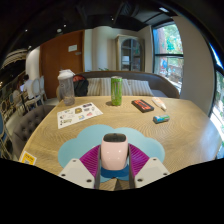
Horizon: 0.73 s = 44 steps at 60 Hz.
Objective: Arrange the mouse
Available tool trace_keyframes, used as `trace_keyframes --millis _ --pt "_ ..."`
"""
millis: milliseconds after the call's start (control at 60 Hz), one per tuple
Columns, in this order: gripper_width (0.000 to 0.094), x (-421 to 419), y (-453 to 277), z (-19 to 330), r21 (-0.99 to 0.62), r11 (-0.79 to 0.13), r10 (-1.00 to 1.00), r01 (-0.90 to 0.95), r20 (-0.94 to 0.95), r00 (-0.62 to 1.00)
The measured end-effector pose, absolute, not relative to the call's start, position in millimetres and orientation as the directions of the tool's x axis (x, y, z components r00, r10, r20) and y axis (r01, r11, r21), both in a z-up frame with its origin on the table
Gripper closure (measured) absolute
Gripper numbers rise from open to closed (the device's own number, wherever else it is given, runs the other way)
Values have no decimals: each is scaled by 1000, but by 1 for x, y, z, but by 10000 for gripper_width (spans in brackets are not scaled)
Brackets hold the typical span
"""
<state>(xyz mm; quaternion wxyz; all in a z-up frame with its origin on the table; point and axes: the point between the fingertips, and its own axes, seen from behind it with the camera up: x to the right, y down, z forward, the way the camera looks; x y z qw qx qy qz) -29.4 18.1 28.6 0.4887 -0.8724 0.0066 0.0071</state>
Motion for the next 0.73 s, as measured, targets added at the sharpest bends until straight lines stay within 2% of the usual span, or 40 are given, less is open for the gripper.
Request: trace_keyframes --millis 133,167,333,367,383,400,417,467,617,633,650,733 --pt "537 -34 20 -8 -808 -589 -27 -30 -18 999" --pt "530 -36 20 -8 -819 -572 -30 -45 -34 999" --pt "396 -37 18 -10 -803 -594 -4 -43 -51 999" --pt "326 -39 15 -10 -798 -601 14 -35 -54 998" --pt "262 -41 12 -10 -796 -605 24 -34 -61 998" --pt "188 -44 9 -7 -794 -606 32 -35 -69 997" --pt "69 -44 7 -6 -794 -607 43 -37 -80 996" --pt "103 -47 -2 -1 -794 -606 68 -45 -107 992" --pt "97 -37 -48 16 -791 -606 75 -79 -156 985" --pt "45 -35 -53 19 -795 -602 82 -76 -156 984" --pt "97 -33 -57 20 -799 -597 87 -74 -157 984" --pt "95 -19 -83 31 -817 -573 103 -60 -145 984"
